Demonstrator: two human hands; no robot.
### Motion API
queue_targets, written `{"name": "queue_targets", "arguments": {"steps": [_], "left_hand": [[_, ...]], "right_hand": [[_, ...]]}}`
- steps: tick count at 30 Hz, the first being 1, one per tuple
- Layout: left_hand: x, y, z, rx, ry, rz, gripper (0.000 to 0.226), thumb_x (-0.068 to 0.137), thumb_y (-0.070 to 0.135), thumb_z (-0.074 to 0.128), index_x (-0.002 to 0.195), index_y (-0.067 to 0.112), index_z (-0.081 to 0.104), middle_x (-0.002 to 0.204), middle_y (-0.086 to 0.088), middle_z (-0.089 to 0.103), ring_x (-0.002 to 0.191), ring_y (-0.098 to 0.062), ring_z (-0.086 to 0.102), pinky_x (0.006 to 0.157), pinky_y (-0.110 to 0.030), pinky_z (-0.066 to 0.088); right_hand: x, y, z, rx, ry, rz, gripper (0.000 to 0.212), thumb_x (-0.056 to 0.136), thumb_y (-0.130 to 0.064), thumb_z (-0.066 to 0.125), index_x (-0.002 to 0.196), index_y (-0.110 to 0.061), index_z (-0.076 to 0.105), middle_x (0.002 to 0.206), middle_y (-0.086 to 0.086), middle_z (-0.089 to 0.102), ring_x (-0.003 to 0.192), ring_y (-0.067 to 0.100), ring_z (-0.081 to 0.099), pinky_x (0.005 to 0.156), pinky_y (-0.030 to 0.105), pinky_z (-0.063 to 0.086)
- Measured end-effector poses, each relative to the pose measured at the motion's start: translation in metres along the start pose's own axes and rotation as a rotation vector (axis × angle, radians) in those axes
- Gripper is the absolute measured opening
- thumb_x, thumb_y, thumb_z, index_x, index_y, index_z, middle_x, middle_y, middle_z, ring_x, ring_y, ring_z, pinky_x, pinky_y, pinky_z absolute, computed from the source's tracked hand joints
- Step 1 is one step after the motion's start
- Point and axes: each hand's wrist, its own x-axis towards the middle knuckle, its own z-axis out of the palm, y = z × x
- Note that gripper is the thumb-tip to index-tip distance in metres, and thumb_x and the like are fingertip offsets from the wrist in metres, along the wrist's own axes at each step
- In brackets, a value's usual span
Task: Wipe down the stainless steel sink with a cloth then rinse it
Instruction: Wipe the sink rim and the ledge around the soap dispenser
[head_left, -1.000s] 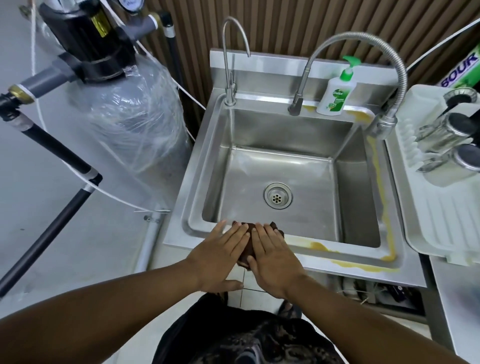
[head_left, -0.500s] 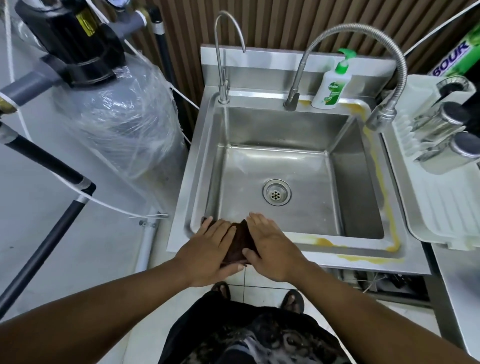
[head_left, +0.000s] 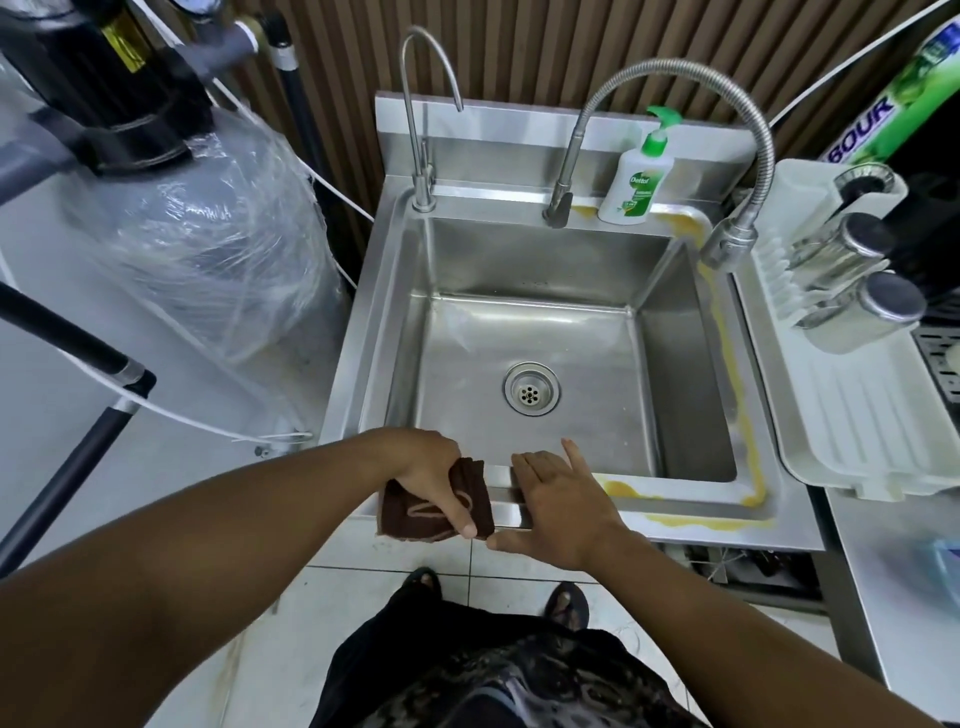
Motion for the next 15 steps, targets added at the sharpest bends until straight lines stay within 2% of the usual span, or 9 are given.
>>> {"name": "queue_targets", "arguments": {"steps": [3, 6, 8, 10, 12, 15], "left_hand": [[0.008, 0.009, -0.001, -0.085, -0.014, 0.044, 0.085, 0.038, 0.078, 0.085, 0.103, 0.027, 0.068, 0.098, 0.007, 0.073, 0.087, -0.015, 0.072, 0.083, -0.038, 0.062], [0.009, 0.022, 0.003, -0.194, 0.039, 0.078, 0.074, 0.035, 0.074, 0.09, 0.091, 0.031, 0.067, 0.09, 0.006, 0.074, 0.079, -0.017, 0.074, 0.072, -0.042, 0.064], [0.006, 0.032, 0.009, -0.115, 0.135, 0.108, 0.073, 0.037, 0.079, 0.085, 0.088, 0.032, 0.061, 0.086, 0.01, 0.071, 0.078, -0.015, 0.071, 0.07, -0.036, 0.062], [0.003, 0.035, 0.018, 0.013, 0.274, 0.134, 0.075, 0.043, 0.086, 0.075, 0.092, 0.033, 0.054, 0.088, 0.013, 0.063, 0.083, -0.015, 0.064, 0.068, -0.031, 0.052], [0.003, 0.03, 0.035, 0.129, 0.473, 0.157, 0.083, 0.053, 0.091, 0.062, 0.107, 0.029, 0.051, 0.099, 0.011, 0.06, 0.093, -0.016, 0.058, 0.076, -0.032, 0.045], [0.003, 0.02, 0.072, 0.271, 0.769, 0.227, 0.103, 0.067, 0.091, 0.047, 0.134, 0.013, 0.05, 0.119, -0.001, 0.061, 0.11, -0.024, 0.056, 0.104, -0.039, 0.039]], "right_hand": [[-0.003, 0.003, -0.005, 0.016, -0.013, 0.015, 0.116, 0.076, -0.086, 0.047, 0.156, -0.006, 0.02, 0.156, 0.007, 0.035, 0.149, 0.022, 0.024, 0.123, 0.049, -0.011], [-0.003, 0.005, -0.005, -0.009, -0.011, 0.016, 0.119, 0.072, -0.087, 0.045, 0.156, -0.005, 0.02, 0.155, 0.006, 0.037, 0.148, 0.023, 0.024, 0.123, 0.049, -0.013], [-0.003, 0.009, -0.002, -0.013, 0.004, 0.019, 0.121, 0.071, -0.088, 0.045, 0.155, -0.005, 0.02, 0.153, 0.006, 0.038, 0.147, 0.023, 0.026, 0.122, 0.049, -0.013], [-0.004, 0.012, -0.001, -0.023, -0.016, 0.028, 0.126, 0.067, -0.09, 0.045, 0.156, -0.005, 0.018, 0.156, 0.007, 0.034, 0.149, 0.024, 0.022, 0.122, 0.052, -0.013], [-0.007, 0.015, 0.0, -0.033, -0.05, 0.033, 0.132, 0.064, -0.093, 0.042, 0.158, -0.007, 0.01, 0.163, 0.007, 0.023, 0.153, 0.023, 0.011, 0.122, 0.054, -0.013], [-0.01, 0.011, -0.003, 0.017, -0.041, 0.034, 0.135, 0.065, -0.097, 0.038, 0.16, -0.008, 0.002, 0.169, 0.005, 0.008, 0.155, 0.02, -0.002, 0.121, 0.054, -0.016]]}}
